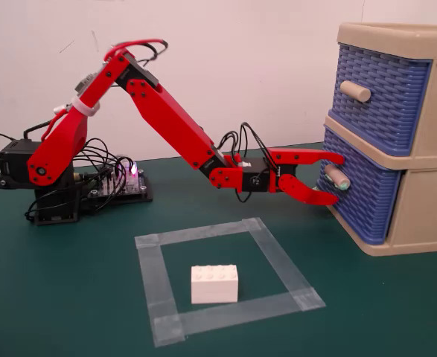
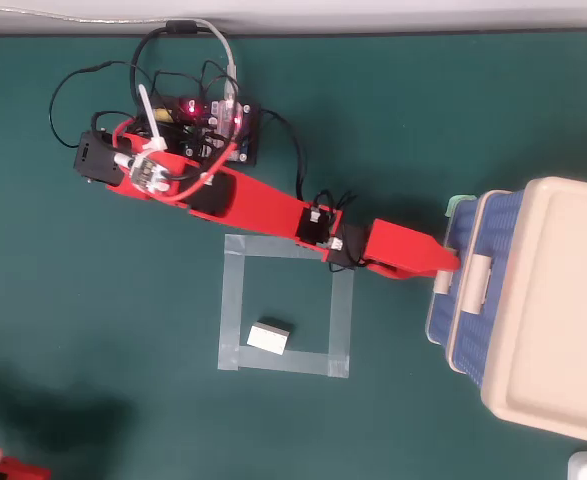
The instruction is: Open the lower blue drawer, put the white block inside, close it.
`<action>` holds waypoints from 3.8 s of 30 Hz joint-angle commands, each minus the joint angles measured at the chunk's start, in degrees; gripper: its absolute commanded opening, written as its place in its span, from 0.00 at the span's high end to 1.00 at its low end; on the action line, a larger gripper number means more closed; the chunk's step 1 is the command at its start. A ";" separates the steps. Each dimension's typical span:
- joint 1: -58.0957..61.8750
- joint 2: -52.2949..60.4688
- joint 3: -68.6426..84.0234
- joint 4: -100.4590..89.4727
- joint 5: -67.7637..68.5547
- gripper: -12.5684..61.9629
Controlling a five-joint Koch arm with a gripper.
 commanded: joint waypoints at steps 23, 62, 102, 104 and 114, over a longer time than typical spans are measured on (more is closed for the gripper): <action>0.97 15.12 13.01 10.63 6.86 0.94; 38.06 22.15 -36.21 138.87 44.56 0.38; 37.18 39.11 -42.54 145.81 22.06 0.94; 30.15 40.43 -43.24 145.02 18.28 0.94; 8.00 20.30 -59.85 124.89 15.21 0.94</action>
